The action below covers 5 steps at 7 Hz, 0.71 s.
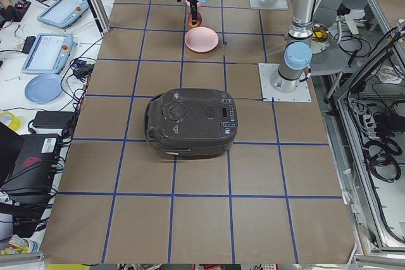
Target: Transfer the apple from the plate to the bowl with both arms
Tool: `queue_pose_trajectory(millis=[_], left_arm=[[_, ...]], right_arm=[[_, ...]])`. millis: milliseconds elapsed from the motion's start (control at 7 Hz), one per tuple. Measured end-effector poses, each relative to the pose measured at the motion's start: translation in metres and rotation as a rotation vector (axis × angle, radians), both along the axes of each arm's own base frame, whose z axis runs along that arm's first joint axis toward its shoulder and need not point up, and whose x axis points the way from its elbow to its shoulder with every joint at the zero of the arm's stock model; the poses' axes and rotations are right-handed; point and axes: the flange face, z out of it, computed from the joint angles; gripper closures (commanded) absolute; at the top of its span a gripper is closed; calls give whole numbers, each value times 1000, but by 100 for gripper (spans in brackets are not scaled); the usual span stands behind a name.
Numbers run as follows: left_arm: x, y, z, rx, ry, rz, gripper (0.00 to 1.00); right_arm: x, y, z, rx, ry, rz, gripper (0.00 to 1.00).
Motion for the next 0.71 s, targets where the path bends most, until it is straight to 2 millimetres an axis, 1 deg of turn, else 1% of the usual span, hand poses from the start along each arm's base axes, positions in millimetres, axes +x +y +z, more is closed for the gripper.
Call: queue_pose_trajectory(millis=[143, 286, 429, 571, 714], left_arm=[[-3, 1, -1, 0, 1, 8, 80], [-6, 3, -1, -2, 3, 17, 80], [-12, 6, -1, -6, 5, 28, 80], [-19, 9, -2, -8, 11, 43, 80], [-26, 13, -3, -2, 33, 75, 80]], right_arm=[[17, 11, -11, 4, 13, -20, 100], [23, 22, -23, 16, 21, -29, 60], [26, 30, -31, 26, 22, -37, 1], [27, 32, -33, 19, 24, -41, 0], [26, 30, -29, 1, 31, -43, 0]])
